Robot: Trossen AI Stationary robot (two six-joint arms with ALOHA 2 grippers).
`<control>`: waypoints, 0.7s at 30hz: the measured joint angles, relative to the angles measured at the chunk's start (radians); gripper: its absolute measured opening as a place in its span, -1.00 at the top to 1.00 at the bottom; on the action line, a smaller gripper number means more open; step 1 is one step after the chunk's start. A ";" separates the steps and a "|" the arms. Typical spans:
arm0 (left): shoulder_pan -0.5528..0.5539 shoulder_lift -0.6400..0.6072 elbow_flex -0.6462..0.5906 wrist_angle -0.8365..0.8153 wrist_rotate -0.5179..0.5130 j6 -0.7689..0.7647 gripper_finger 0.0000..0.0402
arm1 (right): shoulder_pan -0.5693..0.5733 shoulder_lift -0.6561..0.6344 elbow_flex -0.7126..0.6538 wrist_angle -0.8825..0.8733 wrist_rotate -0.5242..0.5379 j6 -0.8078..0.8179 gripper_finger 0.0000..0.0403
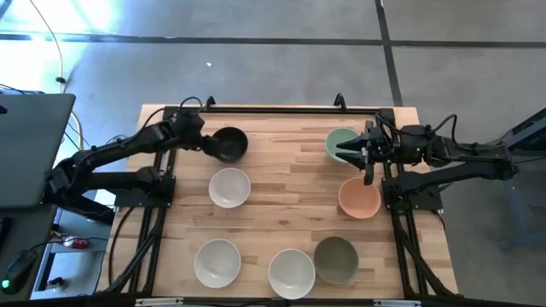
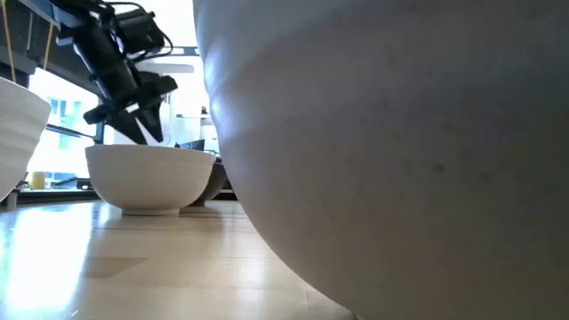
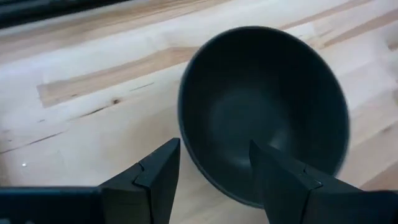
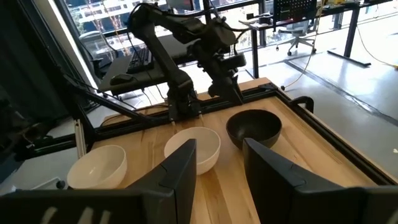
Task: Nest bowls inside each other
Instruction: Stack the black bowl on the top left white bowl
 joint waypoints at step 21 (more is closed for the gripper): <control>0.101 0.138 0.000 0.086 0.076 -0.002 0.08 | 0.000 0.000 0.000 0.000 0.008 -0.027 0.38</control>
